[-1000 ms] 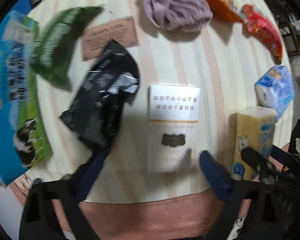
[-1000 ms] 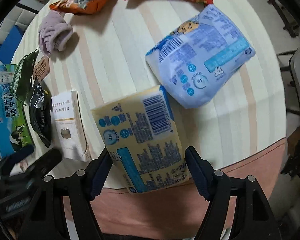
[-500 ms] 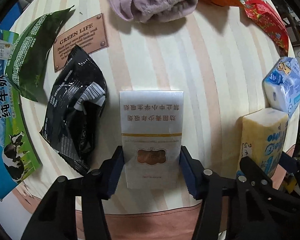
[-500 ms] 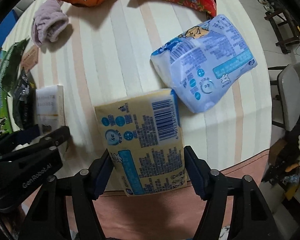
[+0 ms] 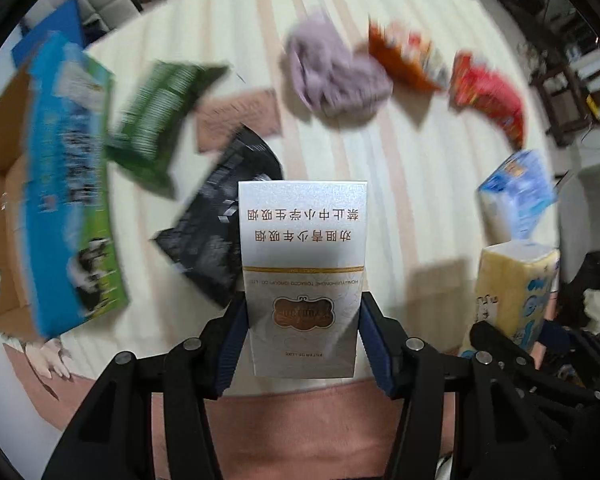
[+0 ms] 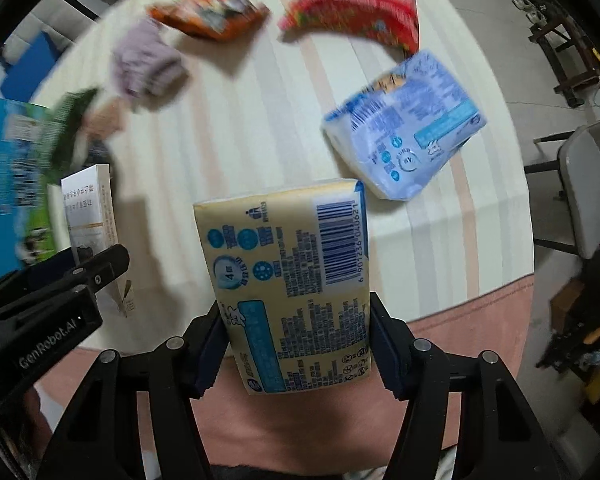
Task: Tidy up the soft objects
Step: 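Carry both items into the cardboard box and open both tools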
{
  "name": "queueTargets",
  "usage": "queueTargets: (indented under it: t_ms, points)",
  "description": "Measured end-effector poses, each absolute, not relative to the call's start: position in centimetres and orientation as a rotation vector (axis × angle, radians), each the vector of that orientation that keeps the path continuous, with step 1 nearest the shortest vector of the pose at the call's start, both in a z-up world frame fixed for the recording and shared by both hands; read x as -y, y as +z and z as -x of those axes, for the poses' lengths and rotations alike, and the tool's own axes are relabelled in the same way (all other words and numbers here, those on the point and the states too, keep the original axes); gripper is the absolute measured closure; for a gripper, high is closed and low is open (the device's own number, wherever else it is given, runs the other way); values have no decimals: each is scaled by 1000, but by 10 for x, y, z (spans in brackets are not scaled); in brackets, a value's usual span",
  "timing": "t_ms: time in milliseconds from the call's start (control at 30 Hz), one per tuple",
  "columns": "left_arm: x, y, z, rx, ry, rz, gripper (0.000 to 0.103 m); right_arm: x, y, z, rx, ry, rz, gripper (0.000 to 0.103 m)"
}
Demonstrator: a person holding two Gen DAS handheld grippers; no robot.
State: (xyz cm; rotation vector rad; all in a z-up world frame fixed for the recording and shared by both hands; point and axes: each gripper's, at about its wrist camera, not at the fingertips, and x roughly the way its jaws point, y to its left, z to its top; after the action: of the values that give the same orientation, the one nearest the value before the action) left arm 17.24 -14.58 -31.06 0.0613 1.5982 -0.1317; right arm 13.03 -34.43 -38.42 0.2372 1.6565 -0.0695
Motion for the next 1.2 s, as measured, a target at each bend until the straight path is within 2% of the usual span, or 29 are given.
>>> queueTargets:
  t_ms: [167, 333, 467, 600, 733, 933, 1200]
  points:
    - [90, -227, -159, -1473, -127, 40, 52, 314, -332, -130, -1578, 38, -279, 37]
    - [22, -173, -170, -1397, -68, 114, 52, 255, -274, -149, -1517, 203, -286, 37]
    - [-37, -166, -196, -1375, 7, 140, 52, 193, -234, -169, -1484, 313, -261, 37]
    - [-93, -182, -225, -1385, 76, 154, 52, 112, -224, -200, -1475, 385, -231, 37]
    - [-145, -219, -258, -1448, 101, 189, 52, 36, -239, -234, -1495, 399, -189, 37]
    - [-219, -289, -302, -1593, 86, 284, 51, -41, -301, -286, -1558, 337, -144, 37]
    - [-234, -346, -335, -1679, 10, 294, 51, -83, -370, -323, -1632, 250, -78, 37]
